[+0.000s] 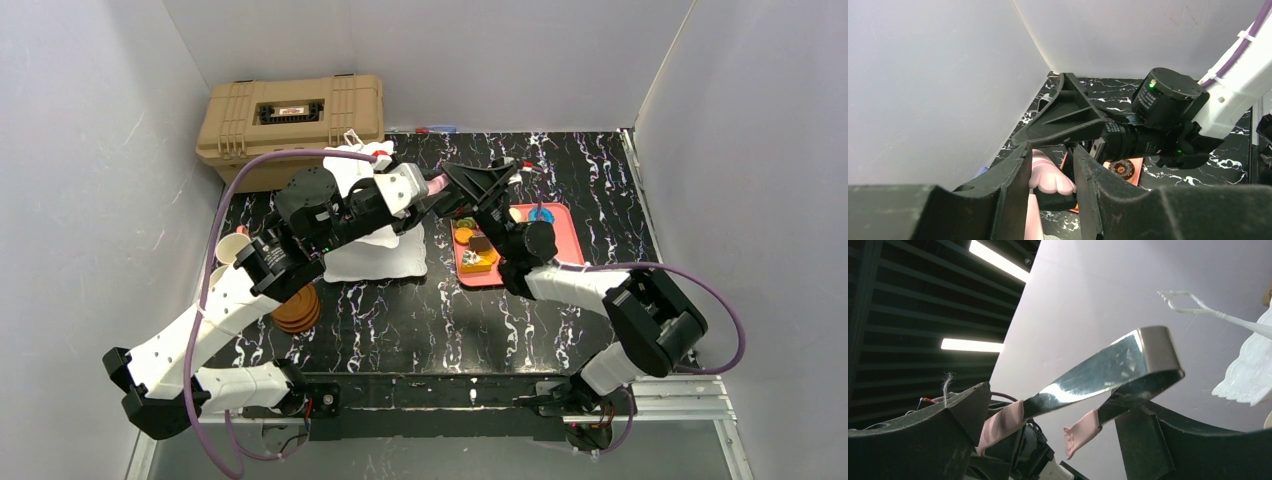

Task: Serve the afternoon tea
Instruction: Adjust the clamp.

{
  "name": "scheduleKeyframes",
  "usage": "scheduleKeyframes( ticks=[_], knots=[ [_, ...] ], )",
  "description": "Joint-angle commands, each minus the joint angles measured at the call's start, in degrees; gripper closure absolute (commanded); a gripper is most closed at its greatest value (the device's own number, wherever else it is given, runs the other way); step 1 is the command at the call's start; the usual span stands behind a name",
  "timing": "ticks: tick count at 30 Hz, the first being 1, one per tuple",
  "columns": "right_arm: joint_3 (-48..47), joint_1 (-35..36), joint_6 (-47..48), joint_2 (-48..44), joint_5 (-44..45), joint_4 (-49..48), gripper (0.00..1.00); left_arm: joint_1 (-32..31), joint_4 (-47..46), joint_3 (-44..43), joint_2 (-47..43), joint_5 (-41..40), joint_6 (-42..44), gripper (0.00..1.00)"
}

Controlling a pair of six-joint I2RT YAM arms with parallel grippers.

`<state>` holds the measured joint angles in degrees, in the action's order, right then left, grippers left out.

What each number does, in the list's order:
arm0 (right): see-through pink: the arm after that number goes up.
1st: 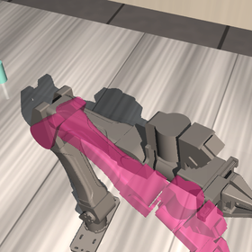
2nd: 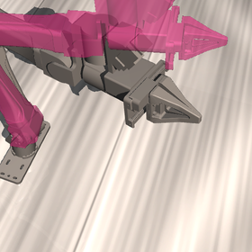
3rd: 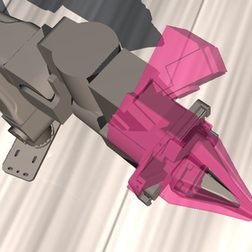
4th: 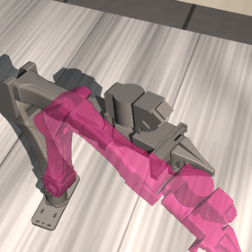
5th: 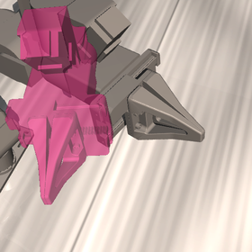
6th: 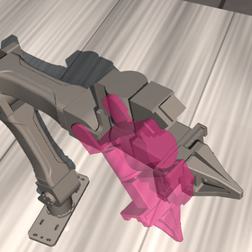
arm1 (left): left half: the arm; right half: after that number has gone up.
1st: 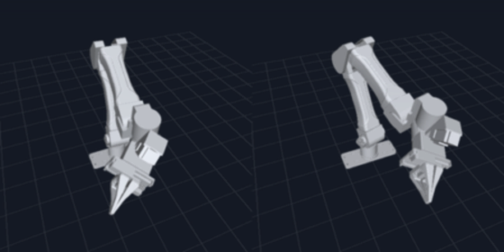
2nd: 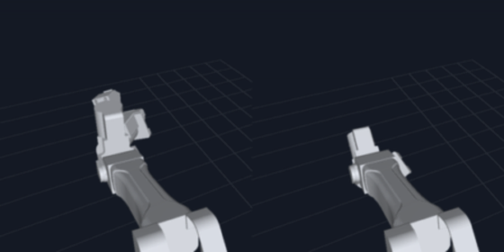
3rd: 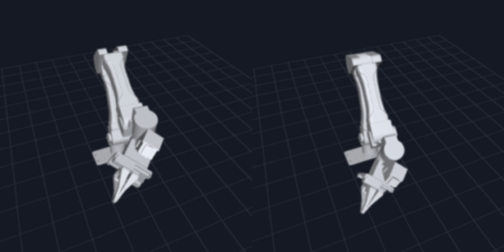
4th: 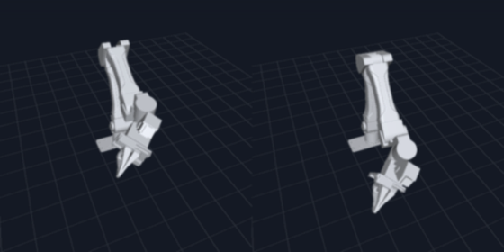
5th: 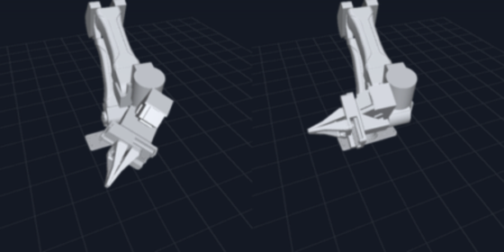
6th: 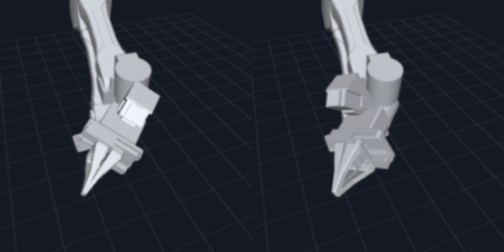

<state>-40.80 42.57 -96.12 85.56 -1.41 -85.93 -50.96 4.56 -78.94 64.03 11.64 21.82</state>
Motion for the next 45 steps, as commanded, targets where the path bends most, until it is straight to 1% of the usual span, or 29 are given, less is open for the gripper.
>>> scheduleKeyframes(
  ticks=[1, 5, 7, 9, 12, 19, 22, 23, 24, 25, 27, 29, 30, 31, 33, 36, 39, 42, 45],
  knots=[
    [-5.3, 1.0, -2.2, 3.3, 0.6, -12.9, 0.02, 0.0, -1.0, -2.1, -1.7, 0.5, -0.5, 1.0],
    [-7.9, 1.8, -3.0, 4.6, -1.8, -12.6, 0.02, 0.0, -1.0, -1.3, -2.4, 0.0, 0.3, 1.0],
    [-8.1, 2.0, -3.9, 4.6, -2.9, -12.8, 0.05, 0.0, -0.9, -0.7, -2.9, -0.1, 1.4, 1.0],
    [-7.0, 1.9, -4.4, 3.7, -2.9, -13.4, 0.1, 0.0, -0.7, 0.0, -3.5, 0.0, 2.8, 1.0],
    [-5.0, 1.4, -4.5, 1.7, -2.9, -11.6, 0.19, 0.1, 0.4, 0.9, -4.4, 0.2, 4.3, 1.0],
    [-4.3, -0.6, -1.3, -2.7, -8.5, -5.6, 0.41, 0.1, 3.0, 4.0, -7.1, 0.7, 7.1, 1.0],
    [-4.0, -1.5, 2.0, -5.4, -9.6, -1.5, 0.46, 0.1, 3.9, 4.6, -7.7, 0.4, 7.4, 1.0],
    [-4.2, -1.8, 3.9, -6.5, -10.1, 0.7, 0.47, 0.1, 4.4, 4.7, -7.8, 0.2, 7.4, 0.98],
    [-4.6, -1.9, 6.4, -7.7, -10.6, 3.3, 0.47, 0.1, 5.1, 4.5, -7.7, 0.2, 7.2, 0.84],
    [-5.3, -1.9, 9.1, -9.0, -11.3, 6.6, 0.47, 0.1, 6.2, 4.1, -7.5, 0.1, 7.1, 0.67],
    [-7.6, -1.9, 16.9, -12.0, -12.8, 15.8, 0.49, 0.1, 9.3, 2.4, -6.5, -0.4, 7.1, 0.47],
    [-10.1, -1.7, 24.4, -15.5, -13.2, 26.4, 0.5, 0.1, 12.5, 0.7, -5.3, -1.0, 6.9, 0.33],
    [-10.8, -1.5, 27.1, -16.6, -12.8, 29.9, 0.5, 0.1, 14.0, 0.1, -4.8, -1.0, 6.9, 0.28],
    [-11.4, -1.5, 29.3, -17.5, -12.7, 32.3, 0.5, 0.1, 14.8, -0.2, -4.4, -1.1, 7.0, 0.24],
    [-12.7, -1.4, 32.5, -18.3, -12.9, 35.8, 0.5, 0.2, 15.0, 0.6, -4.3, -1.5, 7.6, 0.21],
    [-14.6, -0.8, 36.9, -18.9, -13.9, 41.7, 0.5, 0.1, 13.8, 1.3, -3.7, -4.5, 9.2, 0.21],
    [-16.2, 0.3, 42.6, -19.9, -13.7, 47.4, 0.5, 0.1, 12.2, 1.0, -2.7, -8.5, 11.4, 0.22],
    [-18.0, 1.4, 48.6, -20.9, -12.9, 53.9, 0.5, 0.2, 13.4, -0.2, -2.1, -9.6, 11.9, 0.24],
    [-19.0, 2.1, 51.8, -21.7, -12.2, 57.7, 0.5, 0.1, 14.3, 0.0, -2.1, -9.8, 12.6, 0.28]
  ],
)
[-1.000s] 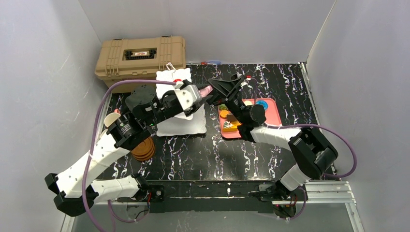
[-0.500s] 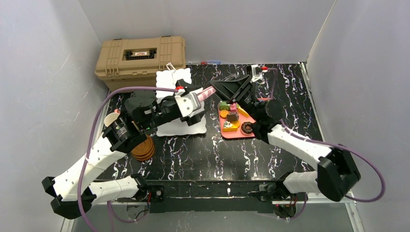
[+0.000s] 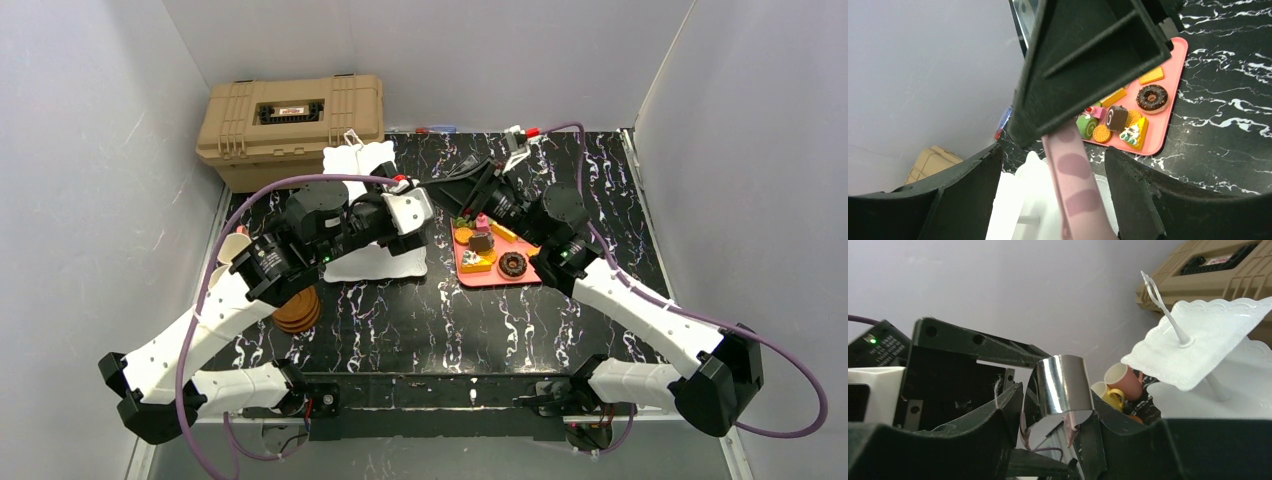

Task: Serve the afternoon tea
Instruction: Adjust the clamp.

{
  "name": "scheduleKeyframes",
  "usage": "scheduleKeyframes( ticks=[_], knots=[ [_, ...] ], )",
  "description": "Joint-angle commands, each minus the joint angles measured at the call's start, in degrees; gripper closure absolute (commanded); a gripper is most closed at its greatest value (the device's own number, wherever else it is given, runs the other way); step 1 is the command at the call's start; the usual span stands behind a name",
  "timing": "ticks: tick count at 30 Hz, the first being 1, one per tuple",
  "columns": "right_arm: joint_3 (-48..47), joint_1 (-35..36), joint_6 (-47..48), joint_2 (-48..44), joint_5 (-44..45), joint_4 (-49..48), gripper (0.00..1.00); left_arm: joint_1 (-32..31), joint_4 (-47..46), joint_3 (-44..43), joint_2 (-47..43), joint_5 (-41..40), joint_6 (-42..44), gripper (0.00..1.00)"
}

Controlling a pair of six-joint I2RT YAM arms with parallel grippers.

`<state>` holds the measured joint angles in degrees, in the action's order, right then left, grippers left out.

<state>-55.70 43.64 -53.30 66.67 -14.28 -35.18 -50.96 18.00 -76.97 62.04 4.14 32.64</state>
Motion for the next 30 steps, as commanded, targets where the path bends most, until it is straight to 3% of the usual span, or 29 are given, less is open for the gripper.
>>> scheduleKeyframes(
  ticks=[1, 14, 19, 26, 30],
  knots=[
    [-4.2, 1.1, 9.6, -3.1, 0.8, 7.7, 0.5, 0.1, 1.1, -1.6, -0.1, -2.2, 2.4, 0.29],
    [-5.7, 3.3, 12.3, -3.8, 1.7, 10.8, 0.47, 0.1, 5.5, 2.3, 0.3, -1.5, 4.1, 0.32],
    [-5.9, 3.8, 12.6, -4.2, 1.6, 13.2, 0.46, 0.2, 0.8, 5.0, -0.3, -5.7, 9.5, 0.43],
    [-6.4, 3.8, 12.9, -5.0, 0.9, 17.7, 0.44, 0.1, -3.3, 7.9, -2.4, -6.5, 13.1, 0.69],
    [-6.0, 3.8, 11.6, -4.3, -0.8, 18.2, 0.36, 0.1, -3.2, 6.9, -2.1, -5.7, 12.4, 0.77]
  ],
)
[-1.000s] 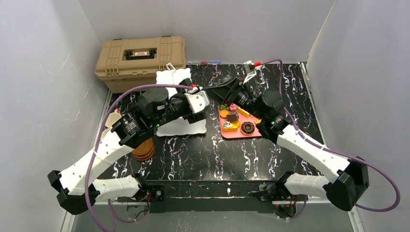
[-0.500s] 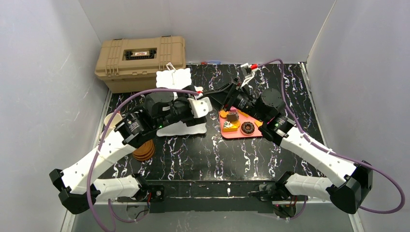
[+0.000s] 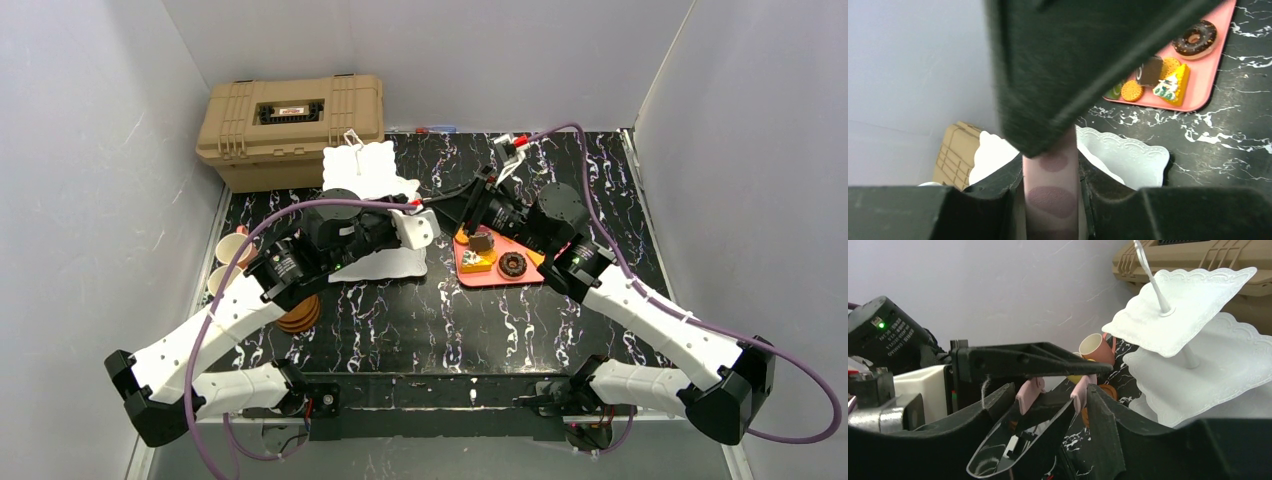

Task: Serve the afternoon tea
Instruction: Adjust the clamp.

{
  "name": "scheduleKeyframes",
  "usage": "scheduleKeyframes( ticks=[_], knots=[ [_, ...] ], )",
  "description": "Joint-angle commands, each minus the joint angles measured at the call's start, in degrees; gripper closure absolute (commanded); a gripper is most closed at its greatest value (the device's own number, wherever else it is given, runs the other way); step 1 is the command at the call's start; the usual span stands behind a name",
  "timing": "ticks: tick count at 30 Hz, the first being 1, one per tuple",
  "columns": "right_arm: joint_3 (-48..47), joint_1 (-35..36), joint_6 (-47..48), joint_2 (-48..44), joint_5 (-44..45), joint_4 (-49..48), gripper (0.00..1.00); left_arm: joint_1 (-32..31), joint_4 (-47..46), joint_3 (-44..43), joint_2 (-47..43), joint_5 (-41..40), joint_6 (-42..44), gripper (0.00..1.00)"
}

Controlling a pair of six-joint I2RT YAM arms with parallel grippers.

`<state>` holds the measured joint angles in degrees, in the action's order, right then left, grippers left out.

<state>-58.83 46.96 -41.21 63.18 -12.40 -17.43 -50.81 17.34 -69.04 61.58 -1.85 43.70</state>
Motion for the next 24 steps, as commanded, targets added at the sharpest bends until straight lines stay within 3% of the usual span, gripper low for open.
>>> scheduleKeyframes(
  ticks=[1, 6, 12, 24],
  knots=[
    [-2.9, 0.5, -0.5, -0.6, -3.1, 0.9, 0.34, 0.0, -2.5, -1.3, -1.4, 0.1, 1.1, 0.79],
    [-2.4, 0.5, -1.1, -0.7, -2.5, 2.8, 0.21, -0.1, -3.1, -1.3, -1.6, 0.7, 1.9, 0.83],
    [-3.0, 0.5, -3.1, 0.4, -2.0, 0.5, 0.19, 0.0, -2.7, -0.2, -2.2, 1.8, 2.0, 0.83],
    [-2.7, 0.5, -4.2, 2.7, -3.7, -1.7, 0.41, 0.0, -1.3, -0.4, -1.9, 4.7, 1.6, 0.8]
  ],
)
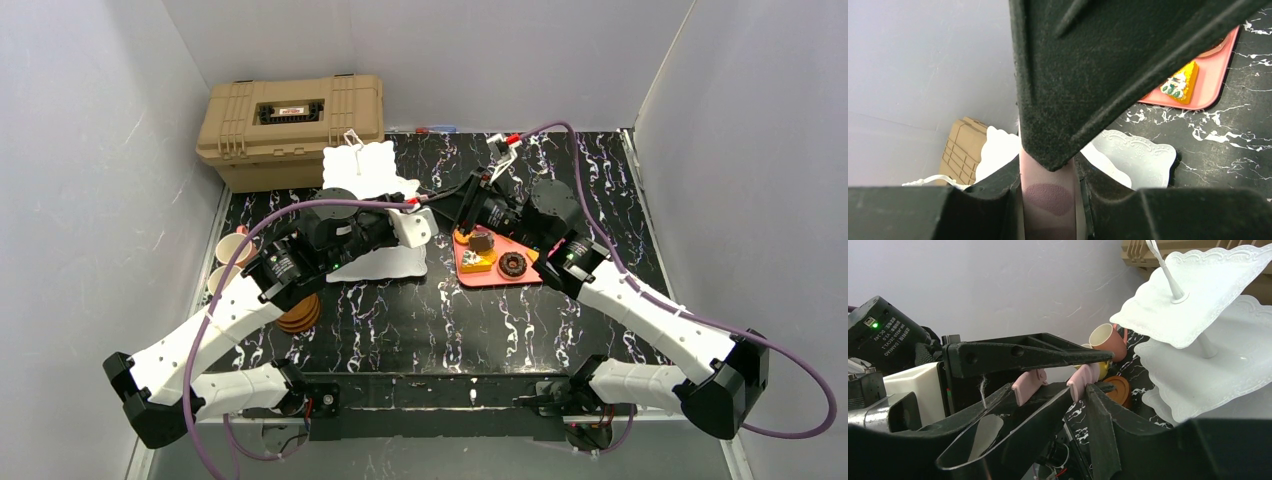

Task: Serve the afternoon tea
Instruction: Adjust the clamp, then pick up the desert from the tray.

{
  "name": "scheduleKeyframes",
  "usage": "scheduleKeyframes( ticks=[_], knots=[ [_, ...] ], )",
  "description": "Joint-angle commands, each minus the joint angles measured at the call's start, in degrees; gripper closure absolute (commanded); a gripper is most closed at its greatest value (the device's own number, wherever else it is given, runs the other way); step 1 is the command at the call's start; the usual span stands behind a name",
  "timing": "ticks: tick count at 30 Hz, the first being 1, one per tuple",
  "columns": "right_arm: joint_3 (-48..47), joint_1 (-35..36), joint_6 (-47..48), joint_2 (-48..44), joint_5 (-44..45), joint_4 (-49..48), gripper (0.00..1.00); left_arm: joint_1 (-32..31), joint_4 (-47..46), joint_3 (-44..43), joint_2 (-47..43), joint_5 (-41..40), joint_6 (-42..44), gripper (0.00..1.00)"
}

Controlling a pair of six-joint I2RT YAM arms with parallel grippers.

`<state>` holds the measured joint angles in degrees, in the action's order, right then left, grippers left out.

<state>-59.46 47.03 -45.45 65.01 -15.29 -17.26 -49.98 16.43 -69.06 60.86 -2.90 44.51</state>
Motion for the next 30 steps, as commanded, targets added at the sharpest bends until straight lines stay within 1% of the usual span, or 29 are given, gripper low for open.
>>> scheduleKeyframes(
  ticks=[1, 3, 4, 6, 8, 13, 14, 18, 24, 30],
  knots=[
    [-2.1, 0.4, 0.5, 0.8, -0.6, -1.2, 0.43, -0.9, -0.3, -0.4, -1.2, 6.0, 0.6, 0.78],
    [-2.1, 0.4, 1.3, 0.5, -0.2, 0.4, 0.46, -0.9, 0.0, -0.6, -1.2, 6.0, 0.4, 0.73],
    [-2.1, 0.4, 1.6, 0.4, 0.1, 1.3, 0.47, -0.9, 0.0, -0.8, -1.0, 5.7, 0.3, 0.65],
    [-1.7, 0.4, 2.4, -0.2, 1.1, 2.9, 0.48, -0.9, -0.1, -1.1, -0.9, 4.9, 0.2, 0.44],
    [-1.1, 0.4, 3.3, -1.0, 2.5, 4.0, 0.48, -0.8, 0.2, -1.6, -0.8, 4.8, -0.7, 0.35],
    [-2.0, 0.3, 7.6, -2.1, 6.9, 8.6, 0.49, -0.8, 5.9, -5.0, -1.1, 8.3, -5.5, 0.04],
    [-2.5, 0.3, 8.8, -2.1, 7.7, 9.9, 0.49, -0.8, 6.6, -5.0, -1.5, 9.3, -6.4, 0.02],
    [-4.2, 0.0, 14.7, -2.3, 11.9, 15.9, 0.48, -0.9, 10.4, -5.4, -3.6, 12.0, -9.9, 0.02],
    [-4.1, -1.2, 23.4, -3.5, 20.5, 27.3, 0.44, -0.4, 14.9, -8.6, -3.9, 5.9, -14.6, 0.02],
    [0.8, -2.6, 26.5, -6.6, 24.9, 31.1, 0.41, 4.6, 20.5, -14.9, -1.0, 6.1, -20.6, 0.02]
  ],
)
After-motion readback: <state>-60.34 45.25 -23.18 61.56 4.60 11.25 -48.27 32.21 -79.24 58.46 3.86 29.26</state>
